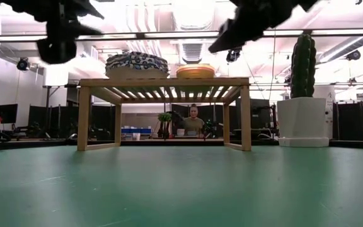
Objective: Place and stack bowls onto a shelf
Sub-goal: Stack the orange bowl on top of the yellow bowl on the shelf
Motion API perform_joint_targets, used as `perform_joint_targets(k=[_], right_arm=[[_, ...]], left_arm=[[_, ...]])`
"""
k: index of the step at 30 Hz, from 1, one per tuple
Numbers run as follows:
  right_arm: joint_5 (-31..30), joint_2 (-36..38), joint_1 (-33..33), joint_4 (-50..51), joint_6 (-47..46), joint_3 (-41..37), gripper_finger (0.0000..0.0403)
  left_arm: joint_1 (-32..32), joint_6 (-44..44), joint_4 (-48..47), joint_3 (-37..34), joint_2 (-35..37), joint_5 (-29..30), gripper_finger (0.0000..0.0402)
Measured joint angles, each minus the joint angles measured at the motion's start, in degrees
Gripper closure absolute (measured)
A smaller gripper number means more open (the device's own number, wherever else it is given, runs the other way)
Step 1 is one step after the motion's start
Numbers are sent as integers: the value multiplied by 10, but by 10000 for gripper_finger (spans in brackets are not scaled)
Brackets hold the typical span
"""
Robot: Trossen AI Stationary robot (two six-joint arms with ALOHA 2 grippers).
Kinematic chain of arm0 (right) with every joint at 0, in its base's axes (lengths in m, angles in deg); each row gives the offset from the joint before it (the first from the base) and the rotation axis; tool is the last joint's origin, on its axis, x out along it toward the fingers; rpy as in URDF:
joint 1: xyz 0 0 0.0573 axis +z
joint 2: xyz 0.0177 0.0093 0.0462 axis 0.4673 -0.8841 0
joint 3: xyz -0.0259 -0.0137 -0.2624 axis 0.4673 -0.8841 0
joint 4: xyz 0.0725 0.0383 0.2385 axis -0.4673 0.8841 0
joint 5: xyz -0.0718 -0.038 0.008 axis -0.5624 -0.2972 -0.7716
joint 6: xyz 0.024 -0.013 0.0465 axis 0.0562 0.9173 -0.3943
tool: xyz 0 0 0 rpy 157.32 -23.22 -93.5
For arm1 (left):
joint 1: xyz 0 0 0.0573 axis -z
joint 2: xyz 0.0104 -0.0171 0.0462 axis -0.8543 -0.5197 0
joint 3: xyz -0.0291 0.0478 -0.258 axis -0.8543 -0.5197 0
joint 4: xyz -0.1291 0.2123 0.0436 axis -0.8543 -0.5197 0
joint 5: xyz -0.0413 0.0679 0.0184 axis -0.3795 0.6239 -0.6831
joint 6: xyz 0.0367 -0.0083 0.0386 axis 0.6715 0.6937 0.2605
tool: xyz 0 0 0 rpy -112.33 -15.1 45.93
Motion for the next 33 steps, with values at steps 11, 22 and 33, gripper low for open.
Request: perform_joint_targets(k=[11, 22, 33], right_arm=[[1, 129, 0, -67, -30, -104, 321], [1, 186, 0, -41, -8, -103, 318], [16, 186, 7, -13, 1, -104, 327]], left_arm=[[107, -242, -319, 234, -269, -127, 334], [183, -329, -589, 405, -431, -138, 277], [215, -396, -592, 386, -500, -151, 194]])
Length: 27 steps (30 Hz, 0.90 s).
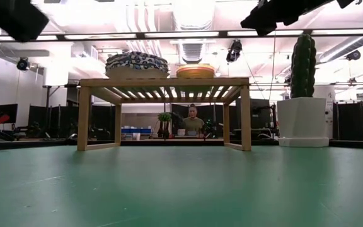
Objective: Place and stack bowls onto a shelf
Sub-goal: Stack the orange bowl on top of the yellow bowl on the shelf
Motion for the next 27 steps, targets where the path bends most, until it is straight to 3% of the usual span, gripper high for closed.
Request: perform_joint_targets(k=[10, 15, 22, 27], right_arm=[[0, 0, 0, -7, 10, 0, 323], [0, 0, 0, -9, 10, 0, 330], [0, 0, 0, -9, 14, 0, 326], [0, -1, 0, -9, 14, 0, 330]], left_arm=[[2, -1, 55, -33, -29, 0, 233], [7, -5, 54, -35, -30, 4, 286], [8, -8, 56, -36, -30, 8, 390], [8, 29, 47, -7, -28, 5, 399]])
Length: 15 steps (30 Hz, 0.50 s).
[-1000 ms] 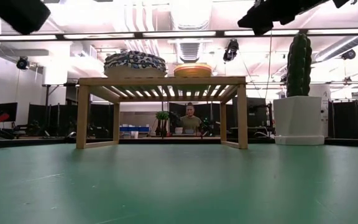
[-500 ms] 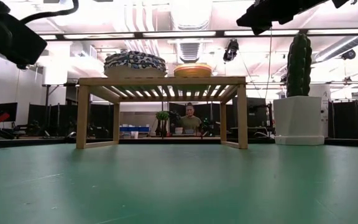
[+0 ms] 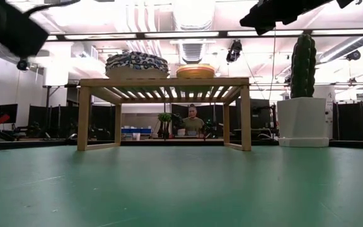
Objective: Place and stack bowls onto a shelf
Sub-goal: Stack the orange bowl on top of the yellow bowl on the shelf
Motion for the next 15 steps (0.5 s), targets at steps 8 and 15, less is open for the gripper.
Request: perform_joint_targets(k=[8, 15], right_arm=[[0, 0, 1, 24, -30, 0, 332], [0, 8, 1, 47, -29, -4, 332]], left_arm=[[0, 264, -36, 157, 2, 64, 401], [-41, 456, -115, 308, 3, 219, 401]])
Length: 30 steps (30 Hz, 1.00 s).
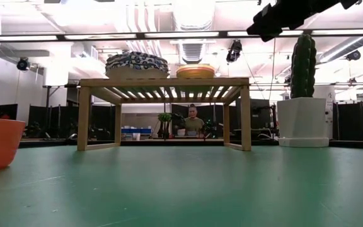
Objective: Place and stack bowls onto a shelf
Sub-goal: Stack the orange bowl on top of the yellow bowl on the shelf
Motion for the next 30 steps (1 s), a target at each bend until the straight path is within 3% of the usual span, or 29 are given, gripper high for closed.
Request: perform_joint_targets(k=[9, 15, 18, 21, 24, 27, 30], right_arm=[[0, 30, 0, 5, 5, -10, 332], [0, 49, 0, 5, 9, -19, 332], [0, 53, 0, 5, 8, -22, 332], [0, 53, 0, 7, 0, -24, 332], [0, 53, 0, 7, -6, -27, 332], [0, 52, 0, 8, -13, -29, 332], [0, 52, 0, 6, -13, -31, 332]], left_arm=[[-105, 266, -7, 114, 0, 65, 402], [-194, 420, 22, 126, 0, 99, 402], [-236, 449, 31, 121, 0, 100, 402], [-259, 408, -7, 118, 0, 73, 402], [-260, 307, -72, 117, 0, -16, 401], [-238, 177, -126, 107, 0, -94, 401], [-185, 56, -154, 90, 0, -134, 401]])
